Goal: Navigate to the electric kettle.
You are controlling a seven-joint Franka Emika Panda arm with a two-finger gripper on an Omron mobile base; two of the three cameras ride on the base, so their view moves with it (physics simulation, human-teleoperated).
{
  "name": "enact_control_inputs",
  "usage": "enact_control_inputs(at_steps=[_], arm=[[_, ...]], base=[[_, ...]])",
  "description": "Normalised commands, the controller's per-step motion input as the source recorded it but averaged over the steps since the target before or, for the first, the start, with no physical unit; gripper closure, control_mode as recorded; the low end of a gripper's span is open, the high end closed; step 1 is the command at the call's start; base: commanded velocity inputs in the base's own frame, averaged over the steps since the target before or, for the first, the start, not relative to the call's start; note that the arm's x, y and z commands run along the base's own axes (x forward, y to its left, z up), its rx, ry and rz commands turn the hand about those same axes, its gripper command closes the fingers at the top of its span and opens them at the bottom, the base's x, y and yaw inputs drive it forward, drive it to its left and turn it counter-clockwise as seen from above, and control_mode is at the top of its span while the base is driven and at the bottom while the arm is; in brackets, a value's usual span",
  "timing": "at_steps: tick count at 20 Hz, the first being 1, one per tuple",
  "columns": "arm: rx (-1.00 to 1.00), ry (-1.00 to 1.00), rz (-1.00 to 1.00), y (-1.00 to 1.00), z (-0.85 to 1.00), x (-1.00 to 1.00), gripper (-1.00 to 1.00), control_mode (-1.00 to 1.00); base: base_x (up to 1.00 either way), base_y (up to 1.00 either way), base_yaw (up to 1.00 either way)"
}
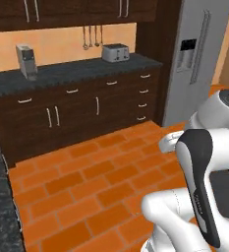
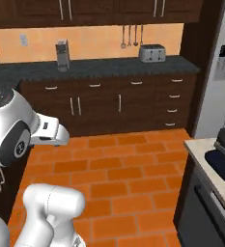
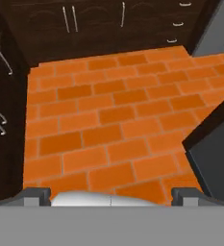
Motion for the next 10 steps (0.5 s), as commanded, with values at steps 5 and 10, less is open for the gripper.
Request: enact_control_inputs(at_steps=[5,10], arm=[[0.00,0.00,0.00,0.00,0.00,0.00,-1.00,1.00],[0.00,0.00,0.00,0.00,0.00,0.00,-1.00,1.00]], base=[[0.00,-0.14,-0.87],[0.00,-0.07,-0.91]])
